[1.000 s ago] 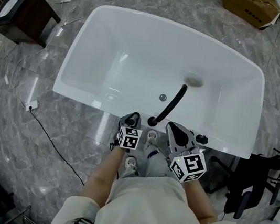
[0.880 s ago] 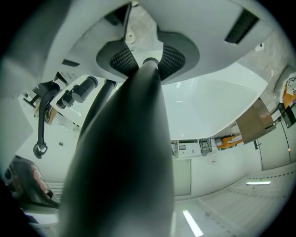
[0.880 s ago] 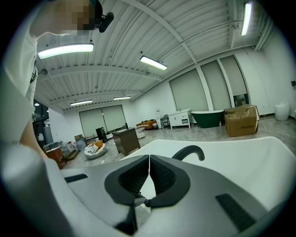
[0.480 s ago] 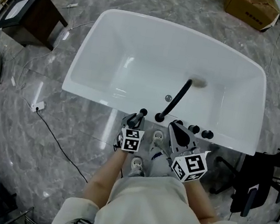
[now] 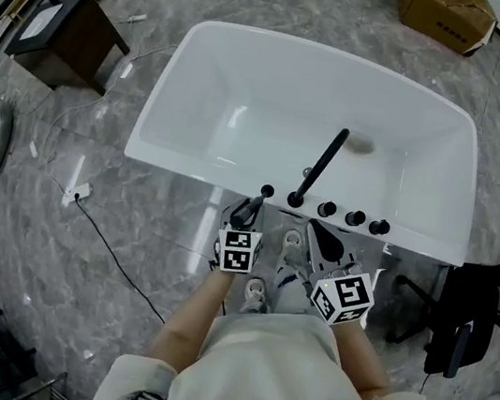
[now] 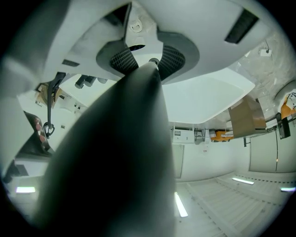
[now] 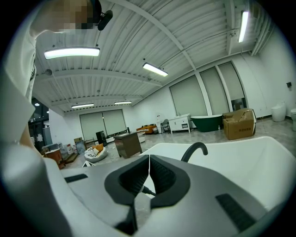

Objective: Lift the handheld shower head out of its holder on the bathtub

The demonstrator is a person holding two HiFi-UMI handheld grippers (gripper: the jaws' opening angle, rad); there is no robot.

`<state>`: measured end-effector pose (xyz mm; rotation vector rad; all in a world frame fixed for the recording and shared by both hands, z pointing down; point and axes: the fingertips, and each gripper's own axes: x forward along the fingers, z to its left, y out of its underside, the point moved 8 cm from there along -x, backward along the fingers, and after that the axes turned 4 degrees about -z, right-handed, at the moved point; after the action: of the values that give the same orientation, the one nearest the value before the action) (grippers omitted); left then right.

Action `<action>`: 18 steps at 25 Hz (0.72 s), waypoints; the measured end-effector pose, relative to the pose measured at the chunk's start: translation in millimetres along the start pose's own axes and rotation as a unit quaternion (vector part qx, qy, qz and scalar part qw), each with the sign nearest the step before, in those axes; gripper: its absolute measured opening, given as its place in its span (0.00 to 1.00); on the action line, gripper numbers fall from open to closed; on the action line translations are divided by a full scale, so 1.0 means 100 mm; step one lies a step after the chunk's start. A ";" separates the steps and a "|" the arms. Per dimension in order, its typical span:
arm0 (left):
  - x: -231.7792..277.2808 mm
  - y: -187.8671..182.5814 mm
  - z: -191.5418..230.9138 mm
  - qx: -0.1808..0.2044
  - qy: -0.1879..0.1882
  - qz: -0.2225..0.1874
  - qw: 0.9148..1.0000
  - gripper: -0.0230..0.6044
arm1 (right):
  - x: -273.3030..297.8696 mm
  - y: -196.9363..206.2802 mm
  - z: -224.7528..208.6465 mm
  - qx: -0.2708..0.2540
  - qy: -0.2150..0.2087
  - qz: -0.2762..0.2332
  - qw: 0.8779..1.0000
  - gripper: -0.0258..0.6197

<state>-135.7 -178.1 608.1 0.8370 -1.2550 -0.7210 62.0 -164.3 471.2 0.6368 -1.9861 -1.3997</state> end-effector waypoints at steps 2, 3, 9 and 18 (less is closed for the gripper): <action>-0.11 -0.03 0.00 -0.001 0.001 -0.008 1.000 0.26 | -0.05 0.01 0.07 -0.001 0.000 -0.004 1.000 0.07; -0.16 -0.03 0.00 -0.001 0.001 -0.011 1.000 0.26 | -0.07 0.01 0.10 -0.001 0.000 -0.006 1.000 0.07; -0.50 -0.07 -0.01 -0.014 -0.001 -0.034 0.999 0.26 | -0.23 0.03 0.27 -0.007 -0.003 -0.016 1.000 0.07; -1.02 -0.19 -0.01 -0.047 -0.005 -0.074 0.996 0.26 | -0.43 0.03 0.50 -0.014 -0.003 -0.033 0.999 0.07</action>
<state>-153.0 -101.8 539.6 0.8546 -1.1678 -0.8974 55.7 -101.0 453.0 0.6921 -1.9627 -1.4661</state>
